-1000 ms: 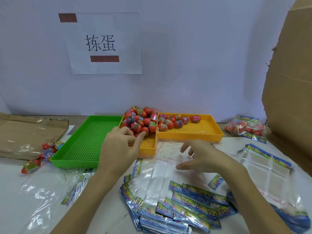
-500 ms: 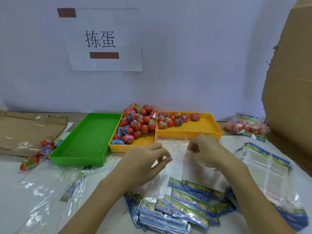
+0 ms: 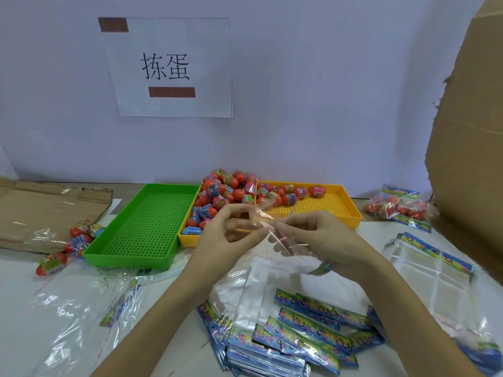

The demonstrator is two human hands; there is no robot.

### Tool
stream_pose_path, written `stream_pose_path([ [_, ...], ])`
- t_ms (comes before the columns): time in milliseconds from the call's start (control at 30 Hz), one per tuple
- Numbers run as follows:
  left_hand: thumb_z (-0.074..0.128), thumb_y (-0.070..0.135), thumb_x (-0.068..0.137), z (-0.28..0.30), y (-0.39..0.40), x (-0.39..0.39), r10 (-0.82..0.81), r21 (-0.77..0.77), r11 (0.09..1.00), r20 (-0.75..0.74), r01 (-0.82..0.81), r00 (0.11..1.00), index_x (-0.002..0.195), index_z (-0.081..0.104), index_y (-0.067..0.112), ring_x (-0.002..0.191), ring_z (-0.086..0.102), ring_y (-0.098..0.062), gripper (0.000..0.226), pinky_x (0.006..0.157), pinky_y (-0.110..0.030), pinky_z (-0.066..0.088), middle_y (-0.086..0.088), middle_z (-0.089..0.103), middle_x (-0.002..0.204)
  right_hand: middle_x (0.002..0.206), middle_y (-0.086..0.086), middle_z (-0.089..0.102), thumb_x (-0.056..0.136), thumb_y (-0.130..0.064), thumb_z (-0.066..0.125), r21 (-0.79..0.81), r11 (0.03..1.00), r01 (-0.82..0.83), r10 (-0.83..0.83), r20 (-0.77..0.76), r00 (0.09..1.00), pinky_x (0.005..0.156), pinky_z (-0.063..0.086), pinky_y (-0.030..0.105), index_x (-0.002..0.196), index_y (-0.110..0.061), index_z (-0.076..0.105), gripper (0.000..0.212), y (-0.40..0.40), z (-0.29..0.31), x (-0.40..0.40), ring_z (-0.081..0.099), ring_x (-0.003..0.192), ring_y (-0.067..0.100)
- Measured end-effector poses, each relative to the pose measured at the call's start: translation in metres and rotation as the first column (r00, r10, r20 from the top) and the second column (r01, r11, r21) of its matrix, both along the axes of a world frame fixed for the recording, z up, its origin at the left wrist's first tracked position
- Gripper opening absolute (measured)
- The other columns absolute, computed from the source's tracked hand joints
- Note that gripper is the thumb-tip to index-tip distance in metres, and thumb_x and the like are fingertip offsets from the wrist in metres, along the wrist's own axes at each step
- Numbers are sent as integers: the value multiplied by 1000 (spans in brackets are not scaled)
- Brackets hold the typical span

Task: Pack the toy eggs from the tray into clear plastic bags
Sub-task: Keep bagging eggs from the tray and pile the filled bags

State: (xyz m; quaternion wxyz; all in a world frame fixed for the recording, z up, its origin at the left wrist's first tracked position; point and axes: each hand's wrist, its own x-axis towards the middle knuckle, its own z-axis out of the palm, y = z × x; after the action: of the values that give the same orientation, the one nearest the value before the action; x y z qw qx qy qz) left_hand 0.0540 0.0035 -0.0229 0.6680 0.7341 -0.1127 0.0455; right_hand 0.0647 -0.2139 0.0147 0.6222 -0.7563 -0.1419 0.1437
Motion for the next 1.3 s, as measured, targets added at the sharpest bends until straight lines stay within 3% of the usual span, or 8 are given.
stream_pose_path([
  [100, 83, 22, 89, -1, 2, 0, 52, 19, 998, 33, -53, 998, 101, 72, 23, 85, 74, -18, 16, 72, -27, 58, 3, 77, 92, 100, 8, 80, 101, -33, 61, 53, 991, 123, -118, -79, 990, 76, 61, 24, 103, -10, 81, 31, 4, -4, 3, 77, 93, 22],
  [200, 77, 18, 95, 1, 4, 2, 121, 48, 991, 65, -124, 991, 92, 68, 18, 68, 68, -15, 9, 63, -23, 52, 3, 72, 78, 77, 2, 75, 104, -33, 60, -405, 817, 410, -298, 312, 902, 62, 51, 26, 103, -16, 81, 26, 3, -14, 7, 67, 70, 9],
  [300, 74, 23, 98, 4, 10, 3, 99, 0, 995, 30, -99, 995, 91, 67, 17, 57, 58, -15, 12, 59, -29, 51, -1, 62, 71, 101, 8, 72, 105, -20, 58, -666, 632, 396, -172, 377, 910, 79, 50, 36, 126, -13, 65, 23, 1, -21, 11, 65, 92, 24],
  [467, 80, 28, 90, 14, 16, 2, -78, -207, 977, -124, 51, 989, 98, 71, 7, 66, 48, -16, 25, 67, -41, 42, -12, 50, 82, 90, -6, 74, 109, -9, 43, -592, 724, 353, -107, 409, 906, 74, 54, 25, 154, -32, 43, 50, -9, -16, 12, 66, 72, 4],
  [567, 80, 32, 85, 19, 18, 1, -201, -266, 952, -180, 149, 963, 104, 75, 7, 81, 68, -20, 33, 73, -33, 57, -9, 71, 95, 100, -13, 68, 106, 4, 39, -634, 738, 233, 74, 418, 905, 76, 53, 16, 156, -53, 24, 77, -9, -15, 9, 66, 82, 1],
  [800, 75, 21, 92, 12, 8, -2, -299, -330, 916, -186, 227, 936, 109, 76, 6, 119, 69, -23, 23, 101, -32, 57, -10, 75, 123, 71, -5, 73, 110, -32, 44, -399, 913, 88, 124, 478, 870, 60, 51, 26, 101, -46, 69, 30, 16, -17, 0, 66, 56, 14],
  [1067, 78, 14, 91, 10, 11, -2, -84, -150, 987, -133, 63, 988, 100, 82, 1, 95, 78, -23, 17, 82, -22, 59, -17, 81, 98, 64, 7, 70, 110, -27, 49, -227, 974, 21, 71, 388, 919, 51, 47, 18, 126, -45, 70, 32, 15, -12, 0, 61, 46, 26],
  [1300, 83, 27, 86, 8, 10, -1, -137, -187, 977, -179, 103, 974, 102, 84, 10, 107, 76, -29, 23, 100, -38, 59, -16, 80, 105, 62, -9, 68, 110, -22, 46, -435, 900, 23, 179, 417, 891, 57, 47, 16, 131, -31, 70, 33, 11, -17, 3, 65, 51, 18],
])
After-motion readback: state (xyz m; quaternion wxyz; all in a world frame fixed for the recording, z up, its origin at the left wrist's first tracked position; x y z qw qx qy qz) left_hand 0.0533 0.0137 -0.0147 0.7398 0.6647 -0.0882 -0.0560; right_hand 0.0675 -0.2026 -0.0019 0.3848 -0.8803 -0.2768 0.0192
